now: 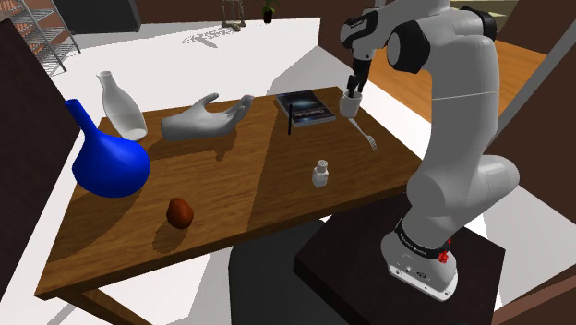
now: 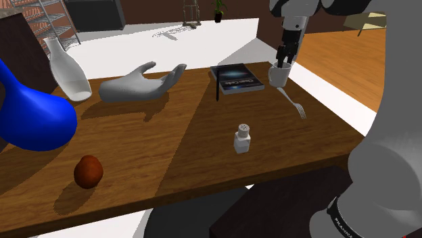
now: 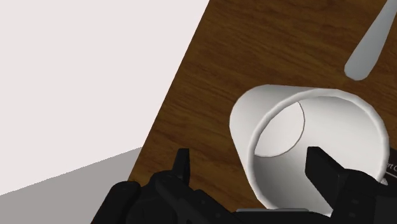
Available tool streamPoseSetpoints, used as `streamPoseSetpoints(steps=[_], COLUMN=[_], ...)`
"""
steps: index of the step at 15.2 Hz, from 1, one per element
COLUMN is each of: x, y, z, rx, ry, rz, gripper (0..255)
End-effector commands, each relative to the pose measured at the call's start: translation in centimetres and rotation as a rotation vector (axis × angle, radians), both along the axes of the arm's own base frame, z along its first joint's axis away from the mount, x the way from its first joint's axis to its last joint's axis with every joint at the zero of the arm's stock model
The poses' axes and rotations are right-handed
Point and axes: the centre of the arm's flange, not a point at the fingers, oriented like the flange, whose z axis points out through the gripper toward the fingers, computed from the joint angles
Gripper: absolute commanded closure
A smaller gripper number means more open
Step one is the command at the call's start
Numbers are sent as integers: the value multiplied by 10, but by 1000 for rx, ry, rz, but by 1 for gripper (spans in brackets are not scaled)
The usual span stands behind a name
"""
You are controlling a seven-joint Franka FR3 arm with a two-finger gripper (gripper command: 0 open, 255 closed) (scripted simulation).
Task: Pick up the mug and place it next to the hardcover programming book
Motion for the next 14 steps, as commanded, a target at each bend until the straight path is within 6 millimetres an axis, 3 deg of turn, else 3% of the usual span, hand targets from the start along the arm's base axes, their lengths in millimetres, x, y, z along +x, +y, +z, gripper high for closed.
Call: streamPoseSetpoints(steps=[1, 2, 6, 14], x=[0, 0, 3, 3], y=[0, 0, -3, -3], z=[0, 0, 50, 50], rx=[0, 0, 0, 0], ry=[0, 0, 0, 0], rz=[0, 0, 0, 0], gripper=[0, 0, 0, 0])
